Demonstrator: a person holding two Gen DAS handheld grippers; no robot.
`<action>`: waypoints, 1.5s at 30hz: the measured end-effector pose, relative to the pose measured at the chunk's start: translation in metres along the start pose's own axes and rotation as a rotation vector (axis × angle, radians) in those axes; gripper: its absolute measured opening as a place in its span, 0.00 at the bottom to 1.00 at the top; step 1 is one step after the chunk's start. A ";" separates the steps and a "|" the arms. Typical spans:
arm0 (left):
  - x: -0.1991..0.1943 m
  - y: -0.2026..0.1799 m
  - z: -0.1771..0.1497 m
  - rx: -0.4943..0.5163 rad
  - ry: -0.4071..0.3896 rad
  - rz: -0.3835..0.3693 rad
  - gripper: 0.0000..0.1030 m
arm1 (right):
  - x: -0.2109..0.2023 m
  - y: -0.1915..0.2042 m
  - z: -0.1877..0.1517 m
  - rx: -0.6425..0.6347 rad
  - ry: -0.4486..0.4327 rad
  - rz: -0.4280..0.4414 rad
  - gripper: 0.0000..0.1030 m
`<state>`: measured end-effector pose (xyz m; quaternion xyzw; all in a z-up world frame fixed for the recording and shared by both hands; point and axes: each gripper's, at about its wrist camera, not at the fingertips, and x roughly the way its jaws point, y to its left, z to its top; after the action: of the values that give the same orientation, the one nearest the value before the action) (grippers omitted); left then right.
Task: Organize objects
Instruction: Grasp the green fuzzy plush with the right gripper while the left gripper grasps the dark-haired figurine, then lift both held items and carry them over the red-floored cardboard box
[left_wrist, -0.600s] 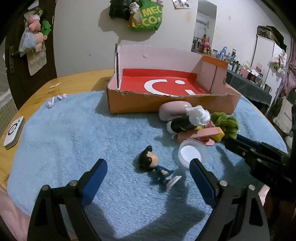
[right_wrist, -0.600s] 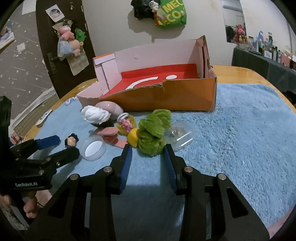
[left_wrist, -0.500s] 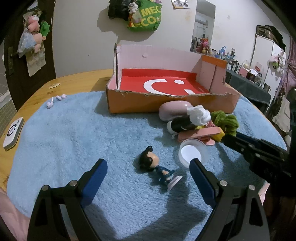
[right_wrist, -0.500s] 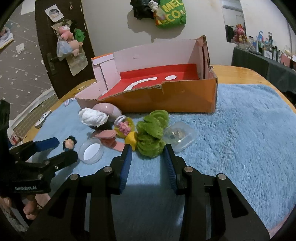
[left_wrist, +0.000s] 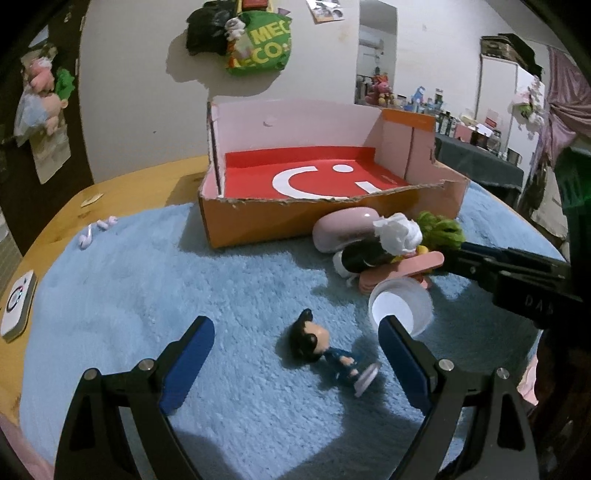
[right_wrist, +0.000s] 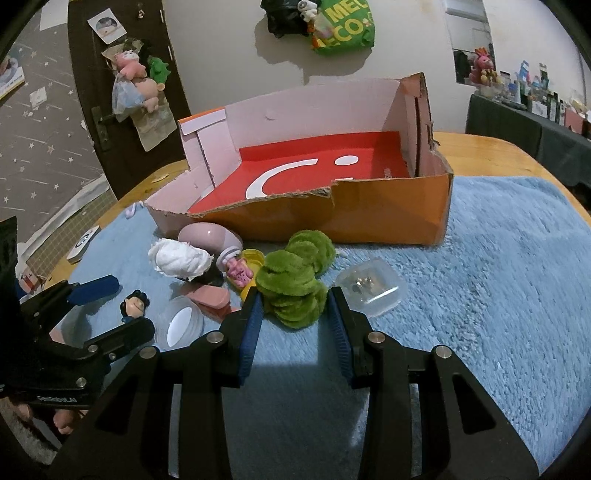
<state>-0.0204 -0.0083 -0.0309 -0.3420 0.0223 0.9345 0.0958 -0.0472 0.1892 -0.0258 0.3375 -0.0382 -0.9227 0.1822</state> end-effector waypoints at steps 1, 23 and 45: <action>0.001 0.000 0.000 0.010 -0.001 -0.006 0.86 | 0.001 0.000 0.000 -0.003 0.001 0.000 0.33; 0.001 -0.010 0.003 0.021 0.005 -0.065 0.51 | -0.014 0.004 -0.004 0.003 -0.015 0.051 0.28; -0.008 -0.012 0.031 -0.011 -0.043 -0.069 0.51 | -0.027 0.014 0.008 -0.020 -0.040 0.086 0.28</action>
<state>-0.0322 0.0053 -0.0017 -0.3227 0.0032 0.9380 0.1266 -0.0286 0.1857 -0.0008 0.3151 -0.0474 -0.9210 0.2243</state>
